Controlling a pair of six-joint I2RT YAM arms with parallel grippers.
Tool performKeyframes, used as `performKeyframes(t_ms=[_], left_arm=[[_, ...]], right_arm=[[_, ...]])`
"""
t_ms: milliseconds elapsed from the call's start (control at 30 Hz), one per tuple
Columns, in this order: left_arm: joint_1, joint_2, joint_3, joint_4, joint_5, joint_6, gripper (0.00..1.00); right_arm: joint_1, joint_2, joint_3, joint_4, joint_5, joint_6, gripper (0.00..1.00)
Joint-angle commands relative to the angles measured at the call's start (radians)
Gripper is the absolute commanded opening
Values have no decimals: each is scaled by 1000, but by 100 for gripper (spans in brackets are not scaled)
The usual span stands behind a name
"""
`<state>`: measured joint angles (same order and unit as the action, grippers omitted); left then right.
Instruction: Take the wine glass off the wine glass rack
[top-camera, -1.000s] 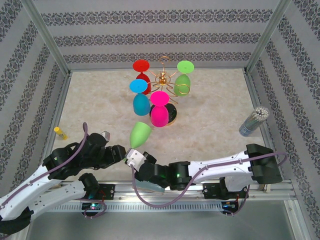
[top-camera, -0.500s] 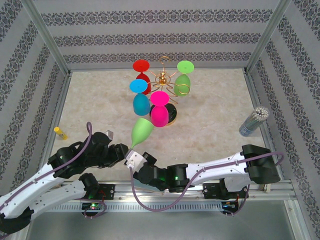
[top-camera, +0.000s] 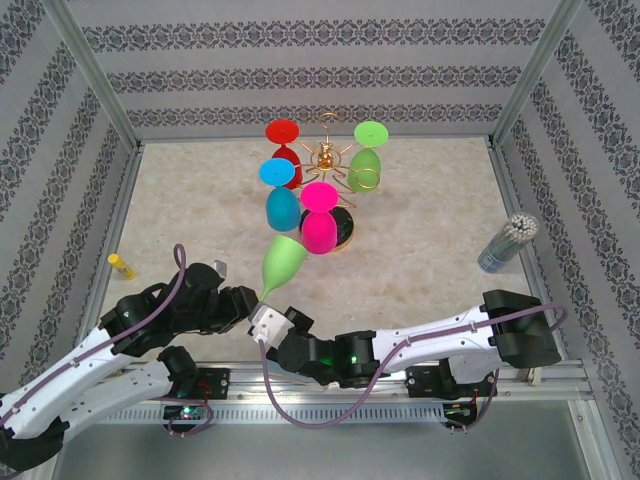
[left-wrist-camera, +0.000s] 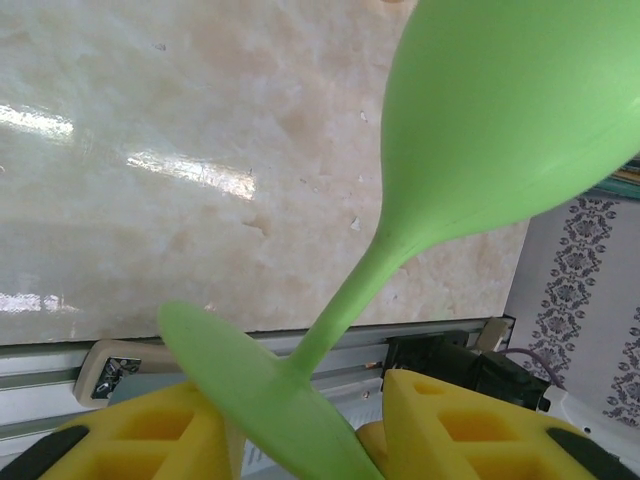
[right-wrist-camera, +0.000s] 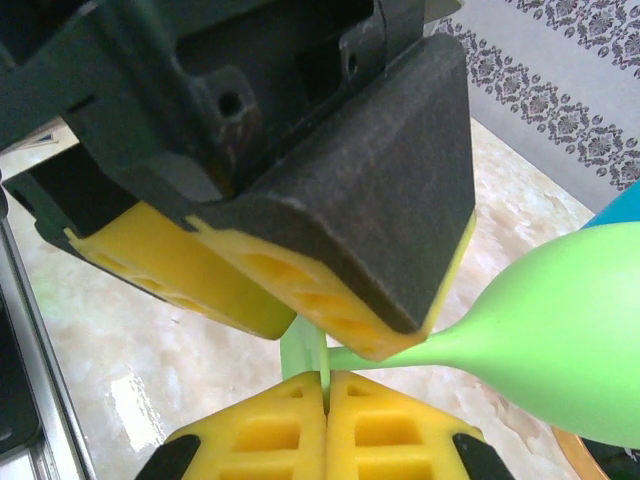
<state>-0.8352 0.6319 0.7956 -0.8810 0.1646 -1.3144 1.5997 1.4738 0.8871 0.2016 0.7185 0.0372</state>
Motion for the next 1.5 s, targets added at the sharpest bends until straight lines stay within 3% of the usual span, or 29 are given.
performKeyframes(t_ms=[0,367,733,1133,1467], left_arm=[[21,-20,-17,18,-13,-11,40],[34,-13,-37,67,2,-8,32],[42,18,-50,106,27,14,0],[42,-5,-85,190,30,66,0],[42,8,-123,347,22,117,0]], right_arm=[[9,-35,-17,30,22,-16,0],[11,-42,-13,36,12,-27,0],[11,-56,-4,33,-18,-28,0],[6,-102,31,-44,-90,22,0],[-6,-191,54,-148,-140,112,21]])
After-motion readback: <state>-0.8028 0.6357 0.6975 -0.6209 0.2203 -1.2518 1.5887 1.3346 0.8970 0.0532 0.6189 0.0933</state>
